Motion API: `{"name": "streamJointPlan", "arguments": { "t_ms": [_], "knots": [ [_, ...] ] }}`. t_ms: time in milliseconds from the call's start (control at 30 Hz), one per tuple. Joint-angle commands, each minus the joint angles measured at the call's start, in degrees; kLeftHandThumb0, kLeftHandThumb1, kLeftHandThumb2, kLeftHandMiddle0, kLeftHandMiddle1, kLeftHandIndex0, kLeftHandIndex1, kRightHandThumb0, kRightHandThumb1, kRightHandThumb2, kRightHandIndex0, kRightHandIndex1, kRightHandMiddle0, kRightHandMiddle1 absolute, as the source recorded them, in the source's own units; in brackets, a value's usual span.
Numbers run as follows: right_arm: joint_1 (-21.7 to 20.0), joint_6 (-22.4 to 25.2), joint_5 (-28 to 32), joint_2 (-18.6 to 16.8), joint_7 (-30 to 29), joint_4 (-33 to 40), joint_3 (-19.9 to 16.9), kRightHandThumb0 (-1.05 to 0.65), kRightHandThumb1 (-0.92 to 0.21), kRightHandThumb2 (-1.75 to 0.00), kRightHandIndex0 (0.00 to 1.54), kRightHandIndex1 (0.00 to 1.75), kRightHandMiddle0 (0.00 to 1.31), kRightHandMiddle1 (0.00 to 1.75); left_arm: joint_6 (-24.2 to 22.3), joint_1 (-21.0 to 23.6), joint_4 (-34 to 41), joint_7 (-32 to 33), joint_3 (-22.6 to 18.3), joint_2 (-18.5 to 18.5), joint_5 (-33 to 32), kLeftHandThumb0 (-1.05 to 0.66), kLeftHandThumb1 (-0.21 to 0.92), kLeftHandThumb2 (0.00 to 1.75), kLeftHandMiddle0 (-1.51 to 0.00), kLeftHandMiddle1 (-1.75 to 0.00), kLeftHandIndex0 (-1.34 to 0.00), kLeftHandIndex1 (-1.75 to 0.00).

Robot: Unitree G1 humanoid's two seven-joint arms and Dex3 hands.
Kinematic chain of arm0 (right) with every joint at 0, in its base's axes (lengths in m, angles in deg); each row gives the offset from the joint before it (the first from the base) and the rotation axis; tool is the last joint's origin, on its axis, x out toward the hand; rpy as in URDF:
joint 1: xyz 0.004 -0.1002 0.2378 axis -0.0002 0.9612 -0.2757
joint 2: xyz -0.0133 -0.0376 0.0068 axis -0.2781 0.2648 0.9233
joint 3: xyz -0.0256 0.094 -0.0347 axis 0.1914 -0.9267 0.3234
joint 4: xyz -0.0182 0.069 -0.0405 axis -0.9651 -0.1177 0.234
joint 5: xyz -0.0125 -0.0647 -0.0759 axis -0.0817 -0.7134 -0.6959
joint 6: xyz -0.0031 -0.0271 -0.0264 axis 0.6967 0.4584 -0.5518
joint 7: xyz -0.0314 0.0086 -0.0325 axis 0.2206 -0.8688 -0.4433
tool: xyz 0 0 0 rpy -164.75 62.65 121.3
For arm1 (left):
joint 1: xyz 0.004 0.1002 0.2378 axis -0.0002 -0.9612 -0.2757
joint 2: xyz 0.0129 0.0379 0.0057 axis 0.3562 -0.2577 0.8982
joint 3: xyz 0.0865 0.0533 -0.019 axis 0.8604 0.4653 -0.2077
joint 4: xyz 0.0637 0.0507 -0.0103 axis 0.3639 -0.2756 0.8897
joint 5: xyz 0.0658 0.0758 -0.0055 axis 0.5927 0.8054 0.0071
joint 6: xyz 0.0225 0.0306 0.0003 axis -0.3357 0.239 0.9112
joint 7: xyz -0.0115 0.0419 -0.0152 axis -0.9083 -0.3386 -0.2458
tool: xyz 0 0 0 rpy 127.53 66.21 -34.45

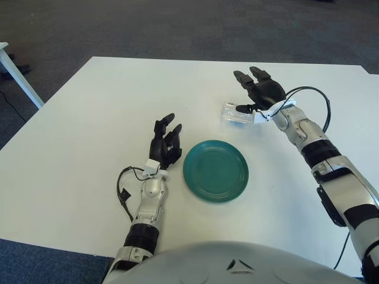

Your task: Put the bottle into the plate.

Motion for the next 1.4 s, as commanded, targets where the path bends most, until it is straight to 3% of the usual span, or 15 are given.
{"name": "streamJointPlan", "arguments": {
  "t_ms": [0,533,1367],
  "knots": [
    [-2.5,-1.0,1.5,-0.8,-0.9,-2.1,0.3,-1.05,-0.92,-0.69,0.0,0.0,0.0,0.0,-3.1,-4.0,-1.7,0.5,0.7,-2.3,-0.1,-0.77,0.92,0.59,-0.68,-0.07,-0.09,-0.81],
    [-5.2,-3.2,3.5,-3.3,-3.5,-12.7,2.0,-1.05,-0.92,-0.65,0.0,0.0,0.0,0.0,-3.7,-5.8,1.0,0.3,1.2,-1.8,-0.8,-0.78,0.92,0.61,-0.66,-0.06,-0.1,-0.79],
    [-7.1,1.1,2.6,-8.3,-7.9,-23.9,6.3,-1.05,-0.92,-0.68,0.0,0.0,0.0,0.0,-2.9,-6.8,1.8,0.4,2.4,-1.9,0.1,-0.82,0.92,0.68,-0.66,-0.06,-0.08,-0.77]
  ]
}}
